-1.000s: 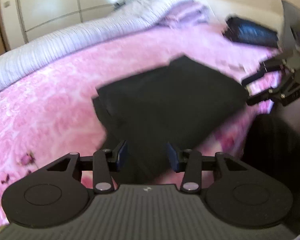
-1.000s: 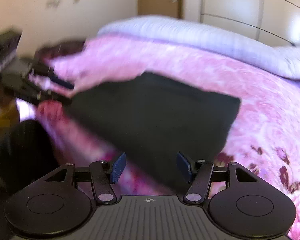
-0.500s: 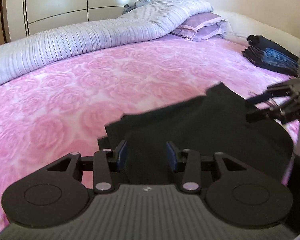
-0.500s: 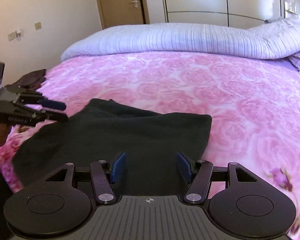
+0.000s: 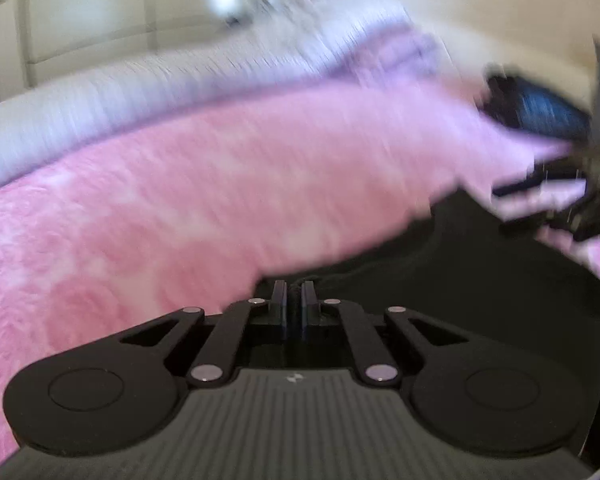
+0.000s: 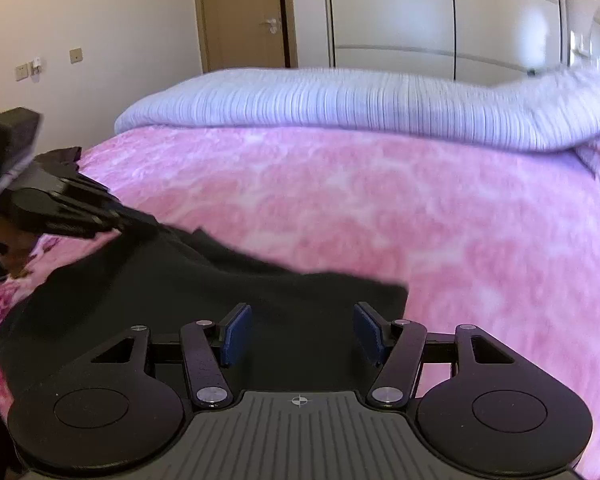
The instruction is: Fold clothes
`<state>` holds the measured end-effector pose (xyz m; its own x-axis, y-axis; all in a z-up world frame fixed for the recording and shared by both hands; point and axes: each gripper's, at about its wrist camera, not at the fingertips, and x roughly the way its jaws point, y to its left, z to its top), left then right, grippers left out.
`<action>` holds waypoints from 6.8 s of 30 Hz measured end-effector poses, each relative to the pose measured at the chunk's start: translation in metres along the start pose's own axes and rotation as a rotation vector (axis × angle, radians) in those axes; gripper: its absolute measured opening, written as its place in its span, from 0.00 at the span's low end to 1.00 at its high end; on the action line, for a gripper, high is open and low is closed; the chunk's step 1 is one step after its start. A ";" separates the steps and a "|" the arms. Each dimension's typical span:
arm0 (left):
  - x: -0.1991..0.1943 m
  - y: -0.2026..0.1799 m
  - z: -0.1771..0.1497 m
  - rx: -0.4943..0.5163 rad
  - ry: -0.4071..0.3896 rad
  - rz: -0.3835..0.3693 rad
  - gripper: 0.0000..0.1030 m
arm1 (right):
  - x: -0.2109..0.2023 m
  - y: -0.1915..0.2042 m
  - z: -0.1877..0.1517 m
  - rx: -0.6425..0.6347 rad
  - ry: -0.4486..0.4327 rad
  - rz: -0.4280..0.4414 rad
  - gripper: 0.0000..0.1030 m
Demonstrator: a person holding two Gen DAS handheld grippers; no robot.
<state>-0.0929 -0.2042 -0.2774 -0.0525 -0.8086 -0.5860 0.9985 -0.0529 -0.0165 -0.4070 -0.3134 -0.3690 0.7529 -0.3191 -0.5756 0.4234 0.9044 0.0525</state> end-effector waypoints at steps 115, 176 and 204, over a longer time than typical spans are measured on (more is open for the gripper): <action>-0.072 -0.174 -0.020 1.109 0.377 0.145 0.16 | -0.081 0.105 -0.008 -0.879 0.168 -0.055 0.18; 0.429 -0.705 0.384 1.452 0.081 -0.220 0.22 | -0.470 -0.584 -0.043 -0.462 0.575 -0.586 0.35; 0.361 -0.614 0.381 0.835 0.401 -0.012 0.29 | -0.461 -0.531 -0.067 -0.206 0.641 -0.649 0.46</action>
<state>-0.7312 -0.6874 -0.1701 0.1030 -0.5506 -0.8284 0.6533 -0.5905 0.4738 -1.0124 -0.6277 -0.1859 -0.0472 -0.6175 -0.7852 0.5198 0.6560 -0.5472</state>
